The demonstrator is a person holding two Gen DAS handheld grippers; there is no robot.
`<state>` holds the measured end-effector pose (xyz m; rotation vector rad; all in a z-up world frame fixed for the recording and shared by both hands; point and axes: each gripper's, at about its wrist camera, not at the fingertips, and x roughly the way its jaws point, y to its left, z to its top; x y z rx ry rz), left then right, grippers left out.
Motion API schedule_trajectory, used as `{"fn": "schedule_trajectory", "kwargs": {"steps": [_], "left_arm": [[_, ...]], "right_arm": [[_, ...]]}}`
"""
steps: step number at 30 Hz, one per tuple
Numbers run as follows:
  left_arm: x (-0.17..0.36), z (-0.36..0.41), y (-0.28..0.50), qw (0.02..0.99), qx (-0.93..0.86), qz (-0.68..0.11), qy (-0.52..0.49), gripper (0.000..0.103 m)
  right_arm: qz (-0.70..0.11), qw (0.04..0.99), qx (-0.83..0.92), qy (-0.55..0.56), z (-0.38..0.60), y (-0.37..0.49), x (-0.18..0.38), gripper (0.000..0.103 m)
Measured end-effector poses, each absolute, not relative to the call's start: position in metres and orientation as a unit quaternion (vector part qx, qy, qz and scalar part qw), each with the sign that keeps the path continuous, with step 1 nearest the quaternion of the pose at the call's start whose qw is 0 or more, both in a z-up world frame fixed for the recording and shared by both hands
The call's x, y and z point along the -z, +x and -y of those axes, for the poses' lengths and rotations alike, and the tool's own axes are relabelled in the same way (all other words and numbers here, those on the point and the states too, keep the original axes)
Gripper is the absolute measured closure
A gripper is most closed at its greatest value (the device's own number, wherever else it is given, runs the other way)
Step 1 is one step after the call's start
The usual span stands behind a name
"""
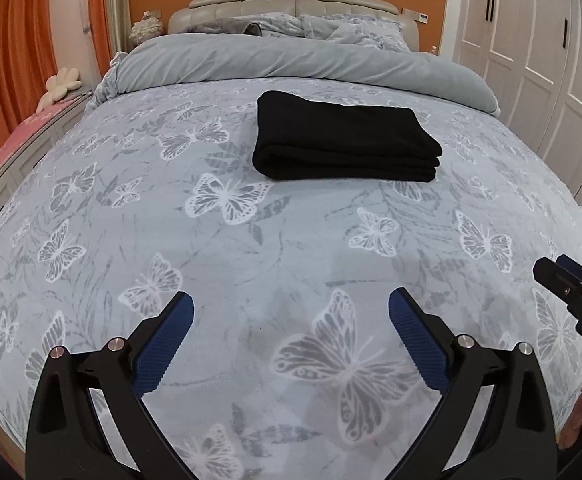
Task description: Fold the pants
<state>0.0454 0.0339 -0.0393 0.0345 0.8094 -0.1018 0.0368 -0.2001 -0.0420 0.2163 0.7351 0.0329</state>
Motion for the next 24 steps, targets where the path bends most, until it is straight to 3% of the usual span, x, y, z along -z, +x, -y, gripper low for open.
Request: {"fn": "schedule_trajectory", "kwargs": {"steps": [24], "left_arm": [[0.044, -0.023, 0.04, 0.92, 0.049, -0.388, 0.039, 0.007]], "right_arm": [[-0.36, 0.928, -0.02, 0.096, 0.194, 0.033, 0.043, 0.034]]}}
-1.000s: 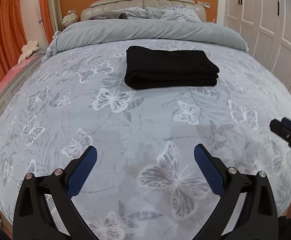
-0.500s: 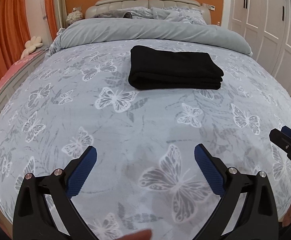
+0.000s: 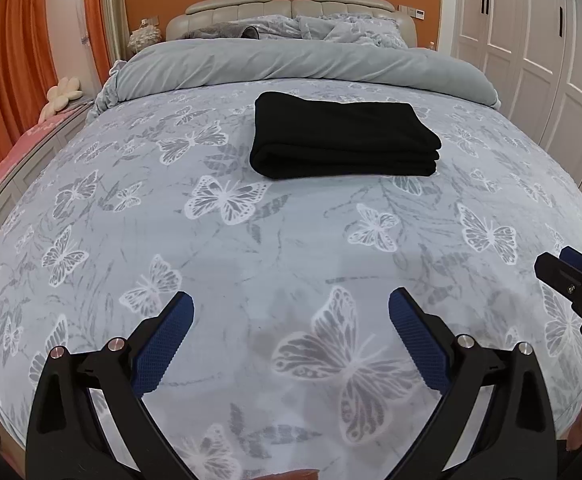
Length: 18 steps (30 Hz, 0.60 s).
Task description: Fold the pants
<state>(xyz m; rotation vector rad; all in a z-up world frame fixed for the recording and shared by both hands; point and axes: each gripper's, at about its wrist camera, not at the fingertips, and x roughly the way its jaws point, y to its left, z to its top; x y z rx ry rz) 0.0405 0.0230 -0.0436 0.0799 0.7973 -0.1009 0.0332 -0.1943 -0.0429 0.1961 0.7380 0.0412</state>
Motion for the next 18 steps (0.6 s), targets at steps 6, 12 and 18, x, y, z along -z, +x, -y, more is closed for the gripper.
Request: {"fn": "schedule_trajectory", "kwargs": {"steps": [6, 12, 18], "left_arm": [[0.0425, -0.0214, 0.0383, 0.922, 0.051, -0.382, 0.04, 0.007], [0.0438, -0.027, 0.0419, 0.916, 0.054, -0.396, 0.018, 0.007], [0.0448, -0.0297, 0.0429, 0.915, 0.05, -0.4, 0.013, 0.007]], "right_arm": [[-0.36, 0.928, -0.02, 0.093, 0.193, 0.0336, 0.0432, 0.034], [-0.361, 0.928, -0.025, 0.089, 0.1908, 0.0356, 0.043, 0.034], [-0.363, 0.927, -0.028, 0.086, 0.19, 0.037, 0.0442, 0.034]]}}
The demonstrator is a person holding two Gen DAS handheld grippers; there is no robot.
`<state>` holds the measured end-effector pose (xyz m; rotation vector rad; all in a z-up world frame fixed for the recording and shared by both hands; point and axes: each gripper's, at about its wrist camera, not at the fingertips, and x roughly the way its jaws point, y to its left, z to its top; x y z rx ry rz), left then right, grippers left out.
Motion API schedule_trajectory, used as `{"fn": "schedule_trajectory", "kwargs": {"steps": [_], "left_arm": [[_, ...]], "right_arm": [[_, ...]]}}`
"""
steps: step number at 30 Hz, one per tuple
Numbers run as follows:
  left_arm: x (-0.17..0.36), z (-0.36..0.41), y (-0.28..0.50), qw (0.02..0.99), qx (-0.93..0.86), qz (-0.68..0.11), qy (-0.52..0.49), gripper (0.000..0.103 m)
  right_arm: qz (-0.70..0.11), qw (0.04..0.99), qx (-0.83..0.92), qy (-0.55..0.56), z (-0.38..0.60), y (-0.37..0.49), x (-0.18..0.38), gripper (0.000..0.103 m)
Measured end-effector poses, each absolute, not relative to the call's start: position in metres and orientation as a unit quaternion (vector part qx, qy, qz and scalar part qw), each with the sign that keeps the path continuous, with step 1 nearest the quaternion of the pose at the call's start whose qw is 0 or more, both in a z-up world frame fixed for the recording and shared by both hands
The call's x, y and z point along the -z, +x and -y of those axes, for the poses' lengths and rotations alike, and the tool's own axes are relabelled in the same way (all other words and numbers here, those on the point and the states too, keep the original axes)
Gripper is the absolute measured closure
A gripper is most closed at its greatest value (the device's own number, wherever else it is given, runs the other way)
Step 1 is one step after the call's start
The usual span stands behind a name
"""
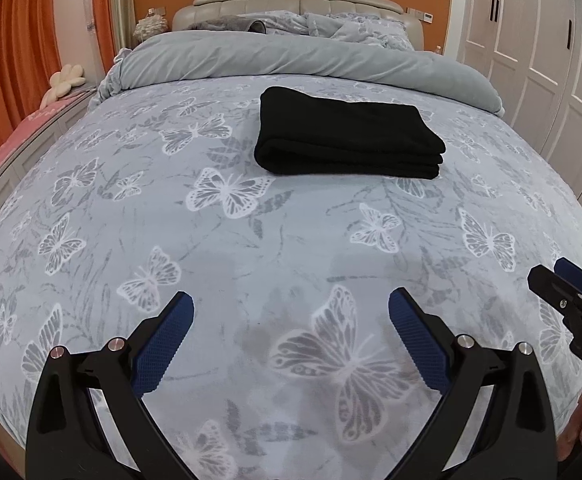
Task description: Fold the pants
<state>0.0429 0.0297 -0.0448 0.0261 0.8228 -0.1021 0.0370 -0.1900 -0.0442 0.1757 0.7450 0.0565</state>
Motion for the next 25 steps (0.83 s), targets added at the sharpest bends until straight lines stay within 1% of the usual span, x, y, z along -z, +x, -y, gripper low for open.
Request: {"fn": "schedule_trajectory", "kwargs": {"steps": [7, 11, 17, 25], "left_arm": [[0.046, -0.028, 0.042, 0.916, 0.05, -0.399, 0.018, 0.007], [0.044, -0.026, 0.038, 0.922, 0.049, -0.385, 0.023, 0.007], [0.037, -0.019, 0.031, 0.934, 0.031, -0.35, 0.057, 0.007], [0.036, -0.013, 0.028, 0.934, 0.045, -0.346, 0.071, 0.007]], "right_arm": [[-0.364, 0.927, -0.028, 0.085, 0.189, 0.037, 0.044, 0.034], [-0.365, 0.927, -0.029, 0.085, 0.19, 0.037, 0.045, 0.034], [-0.367, 0.926, -0.034, 0.08, 0.19, 0.038, 0.048, 0.034], [-0.37, 0.925, -0.038, 0.078, 0.19, 0.04, 0.049, 0.034]]}}
